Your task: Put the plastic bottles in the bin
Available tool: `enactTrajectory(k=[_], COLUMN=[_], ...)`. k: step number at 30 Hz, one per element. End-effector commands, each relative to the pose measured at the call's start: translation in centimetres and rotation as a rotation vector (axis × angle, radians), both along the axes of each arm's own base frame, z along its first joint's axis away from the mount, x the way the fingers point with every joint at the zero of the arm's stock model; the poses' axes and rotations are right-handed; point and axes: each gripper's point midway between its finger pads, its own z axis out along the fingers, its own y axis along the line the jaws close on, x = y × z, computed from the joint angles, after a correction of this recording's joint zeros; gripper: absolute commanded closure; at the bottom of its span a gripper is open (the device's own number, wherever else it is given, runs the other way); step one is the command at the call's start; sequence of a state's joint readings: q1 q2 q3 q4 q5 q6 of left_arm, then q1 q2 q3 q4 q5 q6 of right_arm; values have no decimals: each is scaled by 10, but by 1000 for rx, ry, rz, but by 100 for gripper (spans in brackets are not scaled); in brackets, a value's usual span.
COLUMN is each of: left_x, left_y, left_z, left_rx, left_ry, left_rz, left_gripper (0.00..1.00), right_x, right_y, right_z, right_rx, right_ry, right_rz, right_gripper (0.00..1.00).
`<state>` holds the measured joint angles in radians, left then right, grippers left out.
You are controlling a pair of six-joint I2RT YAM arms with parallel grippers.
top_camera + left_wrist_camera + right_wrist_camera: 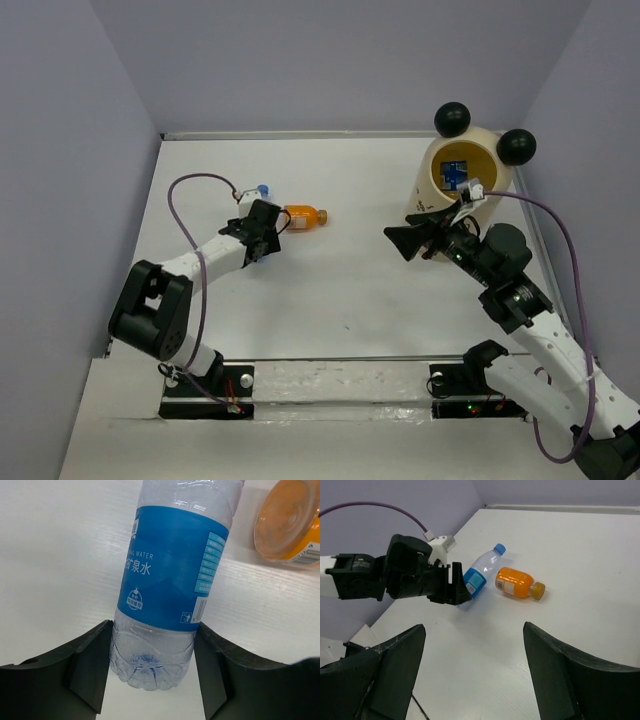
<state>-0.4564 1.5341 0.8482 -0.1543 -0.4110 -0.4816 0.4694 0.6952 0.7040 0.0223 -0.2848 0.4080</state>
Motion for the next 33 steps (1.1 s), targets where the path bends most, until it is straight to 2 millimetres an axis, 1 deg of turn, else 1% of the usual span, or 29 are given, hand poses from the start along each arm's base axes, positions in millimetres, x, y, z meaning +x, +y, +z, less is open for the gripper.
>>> enactTrajectory(k=[1, 2, 3, 4, 5, 6, 7, 8, 9, 10, 11, 12, 13, 14, 15, 16, 17, 18, 19, 20, 21, 22, 23, 24, 28, 29, 31, 33], left_x=[-19, -25, -26, -31, -36, -43, -48, -55, -65, -70, -76, -85, -92, -104, -105, -114, -118, -123, -125, -126, -131, -133, -135, -140, -147, -148, -152, -157], left_y=[10, 8, 7, 3, 0, -11, -18, -23, -37, -44, -51, -65, -73, -89, -89, -98, -101, -103, -103, -104, -107, -110, -112, -116, -115, -115, -114, -116], left_z=[51, 73, 72, 97, 108, 135, 146, 148, 167, 171, 170, 175, 178, 184, 185, 191, 193, 197, 200, 203, 206, 207, 213, 217, 237, 238, 241, 238], left_rx=[-73, -128, -132, -183, -208, -277, -309, -322, -398, -429, -452, -512, -550, -612, -615, -655, -668, -682, -687, -690, -697, -702, -705, -716, -702, -700, -702, -705], left_ry=[-140, -200, -194, -268, -298, -378, -411, -425, -471, -480, -477, -474, -473, -460, -463, -458, -459, -464, -469, -476, -477, -475, -483, -481, -545, -552, -562, -552], left_rz=[60, 52, 47, 23, -1, -60, -103, -155, -238, -286, -330, -412, -462, -559, -564, -624, -647, -669, -679, -691, -729, -750, -771, -815, -877, -883, -896, -926], left_gripper=[51, 51, 51, 51, 51, 51, 51, 51, 51, 51, 51, 51, 51, 51, 51, 51, 51, 51, 51, 51, 51, 51, 51, 51, 50, 50, 50, 50], right_x=[-19, -17, -18, -25, -21, -24, -25, -31, -29, -28, -28, -28, -22, -18, -13, -10, -3, 0, 6, 8, 10, 12, 13, 17, 30, 32, 33, 35], right_y=[28, 36, 44, 57, 59, 76, 84, 94, 105, 110, 115, 122, 130, 133, 137, 141, 149, 151, 156, 158, 160, 163, 166, 171, 169, 167, 159, 158], right_z=[16, 16, 13, 16, 18, 20, 22, 25, 32, 34, 38, 39, 43, 44, 45, 42, 45, 45, 40, 40, 46, 46, 45, 37, 35, 34, 41, 41], right_rx=[25, 29, 26, 37, 43, 53, 58, 69, 87, 102, 122, 125, 127, 122, 117, 104, 95, 85, 75, 72, 73, 69, 65, 48, 43, 42, 54, 44], right_ry=[-5, 10, 29, 28, 33, 41, 45, 47, 29, 28, 35, 36, 33, 33, 33, 44, 46, 46, 57, 56, 44, 44, 46, 61, 70, 72, 56, 55], right_rz=[124, 137, 159, 198, 196, 239, 259, 294, 323, 341, 358, 379, 387, 385, 383, 387, 393, 391, 387, 385, 390, 397, 406, 409, 343, 328, 287, 274], right_gripper=[16, 15, 15, 15, 15, 14, 14, 13, 12, 11, 11, 10, 9, 9, 9, 8, 8, 6, 5, 5, 4, 4, 4, 4, 3, 3, 1, 0])
